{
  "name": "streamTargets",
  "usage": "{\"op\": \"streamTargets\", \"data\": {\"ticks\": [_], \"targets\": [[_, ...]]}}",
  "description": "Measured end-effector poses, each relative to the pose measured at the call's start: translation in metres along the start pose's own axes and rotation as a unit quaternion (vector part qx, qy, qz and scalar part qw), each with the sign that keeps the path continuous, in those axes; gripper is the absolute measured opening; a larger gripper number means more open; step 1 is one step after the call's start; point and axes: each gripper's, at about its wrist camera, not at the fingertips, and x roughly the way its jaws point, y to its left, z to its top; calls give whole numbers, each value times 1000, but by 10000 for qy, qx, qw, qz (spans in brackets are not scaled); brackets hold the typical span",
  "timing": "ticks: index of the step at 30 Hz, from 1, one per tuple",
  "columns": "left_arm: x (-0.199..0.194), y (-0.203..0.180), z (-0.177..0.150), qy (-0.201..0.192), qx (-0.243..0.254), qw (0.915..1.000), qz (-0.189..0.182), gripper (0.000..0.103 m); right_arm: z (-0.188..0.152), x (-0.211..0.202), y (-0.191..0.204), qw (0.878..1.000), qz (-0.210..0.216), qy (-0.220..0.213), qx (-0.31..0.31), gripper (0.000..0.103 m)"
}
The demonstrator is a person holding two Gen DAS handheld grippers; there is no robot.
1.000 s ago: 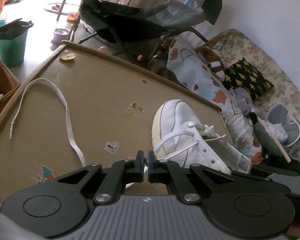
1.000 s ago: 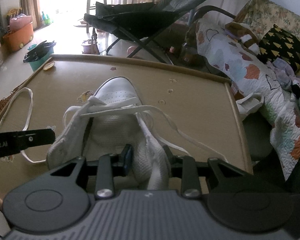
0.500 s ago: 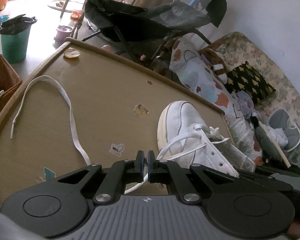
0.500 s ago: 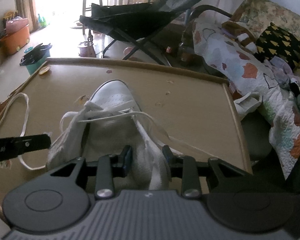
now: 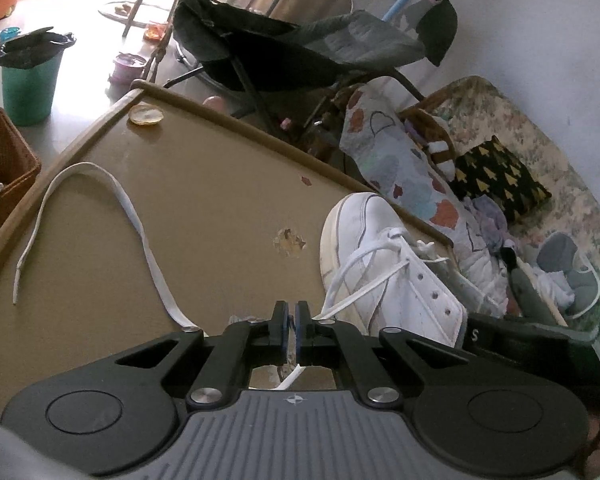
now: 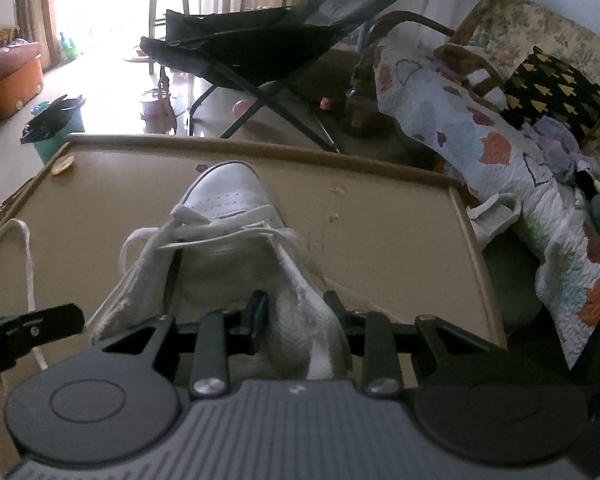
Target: Lace up shoes with both hands
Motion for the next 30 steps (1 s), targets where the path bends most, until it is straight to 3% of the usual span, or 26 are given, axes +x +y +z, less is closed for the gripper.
{"op": "streamTargets", "data": {"ticks": [13,30], "targets": [[7,8,3,139,-14,9993,358,4,11,11,1,9999,-116,53,25,31],[2,6,-3,219,132,9990,377,4,21,19,1,9998,-185,15,-40,31]]}}
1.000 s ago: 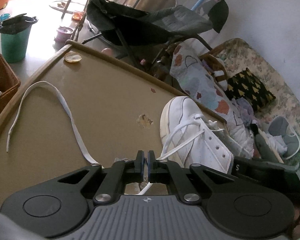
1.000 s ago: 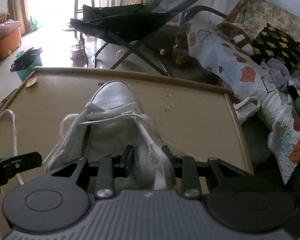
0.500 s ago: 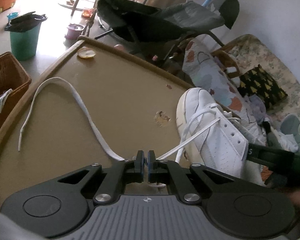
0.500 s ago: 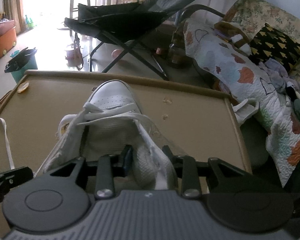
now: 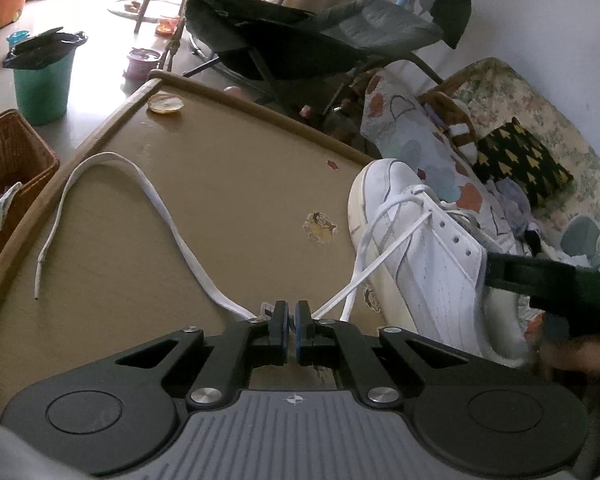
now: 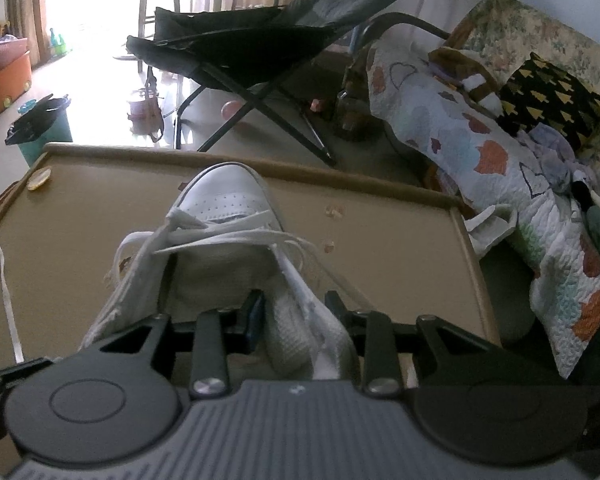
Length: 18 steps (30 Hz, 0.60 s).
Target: Lace up shoes with both hands
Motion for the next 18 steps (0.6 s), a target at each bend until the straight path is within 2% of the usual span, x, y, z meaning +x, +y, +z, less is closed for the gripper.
{"op": "streamTargets", "data": {"ticks": [18], "targets": [[-1,-5,-2,23,109,9999,25,4,10,10,1,9999,-119,-9,-35,31]]}}
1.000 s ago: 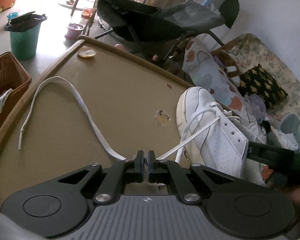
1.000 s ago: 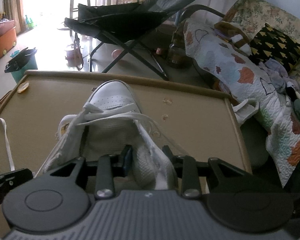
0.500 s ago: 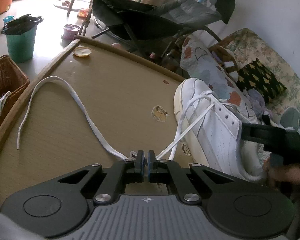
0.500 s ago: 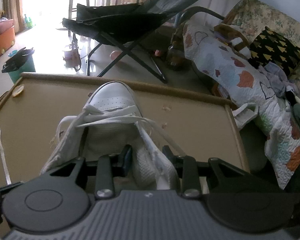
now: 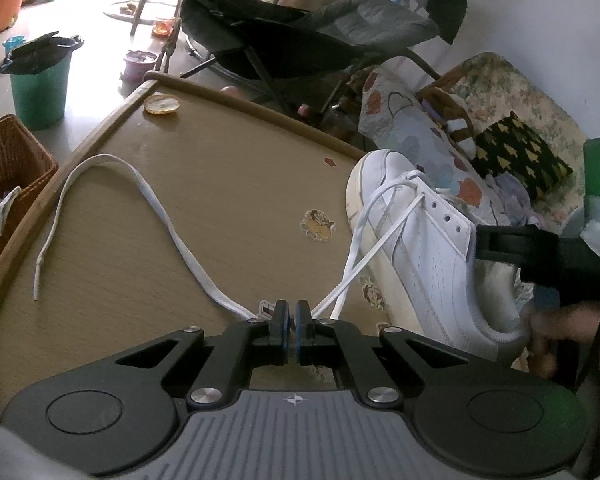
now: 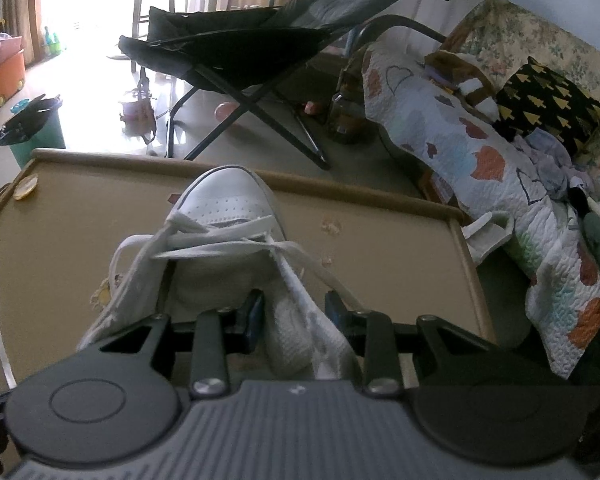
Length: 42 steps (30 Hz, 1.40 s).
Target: Lace up shoes with both hands
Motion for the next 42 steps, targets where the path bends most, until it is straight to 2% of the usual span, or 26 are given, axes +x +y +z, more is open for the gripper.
{"op": "streamTargets", "data": {"ticks": [8,11,14,18,26,42], "targets": [[-2,-1,-1,-5,16,10000,46,4,4,3,0,10000,-20,19,-13,34],[-5,2,2,-54,-58,9998,192,4,5,4,-1,10000,-9,25,-21,34],[-15,5,4,-196,-174,9995,167,4,5,4,-1,10000,-9,31,-22,34],[-25,-2,5,-277,29,9993,241,4,6,4,-1,10000,-18,38,-28,34],[-35,5,1,-133,-60,9975,697,4,5,4,0,10000,-38,53,-56,34],[-35,9,1,-40,-17,9956,938,4,0,1,-3,10000,-9,42,-54,34]]}}
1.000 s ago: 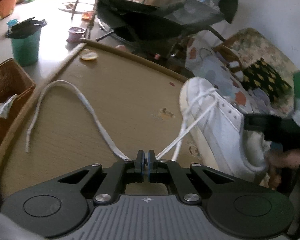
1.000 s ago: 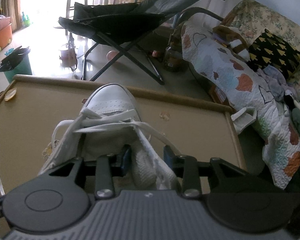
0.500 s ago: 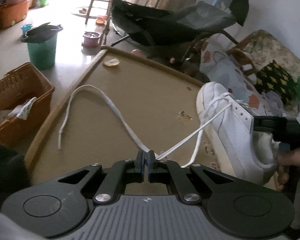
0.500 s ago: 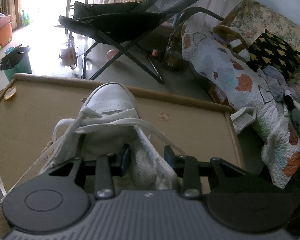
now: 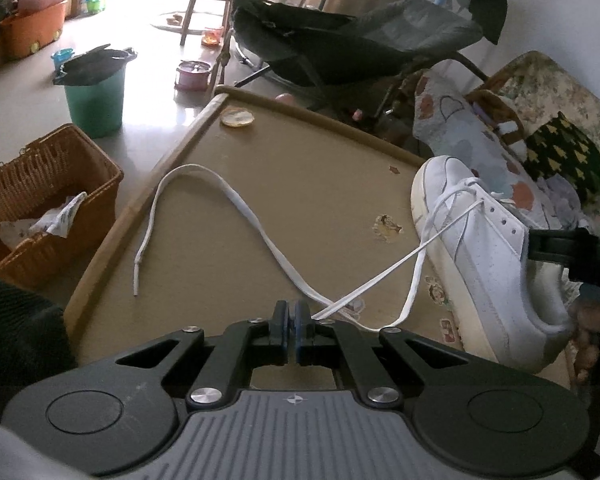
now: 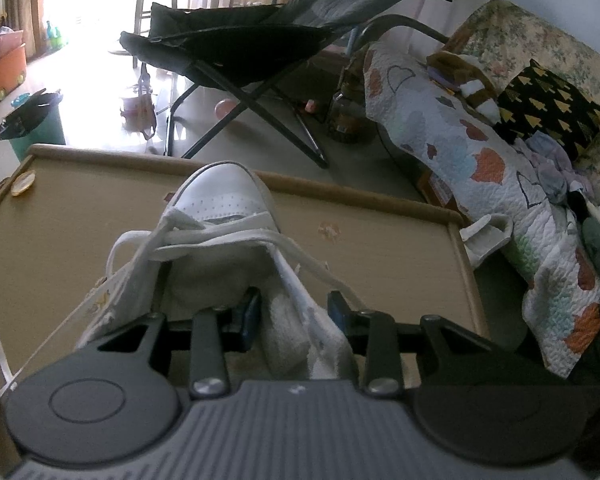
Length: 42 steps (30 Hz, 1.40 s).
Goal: Lace up shoes with both hands
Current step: 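Pull the pinched lace strands away from the sneaker with the left tool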
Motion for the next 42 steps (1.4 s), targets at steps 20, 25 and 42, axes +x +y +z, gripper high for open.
{"op": "streamTargets", "data": {"ticks": [20,25,42], "targets": [[0,-3,-1,-14,-33,10000,-17,4,-11,-12,-7,9998,64,122,-167,26],[0,-2,-1,-15,-56,10000,-22,4,-14,-13,-11,9998,58,152,-101,26],[3,3,0,-25,-70,10000,-16,4,-33,-24,-35,9997,118,191,-15,26]]}}
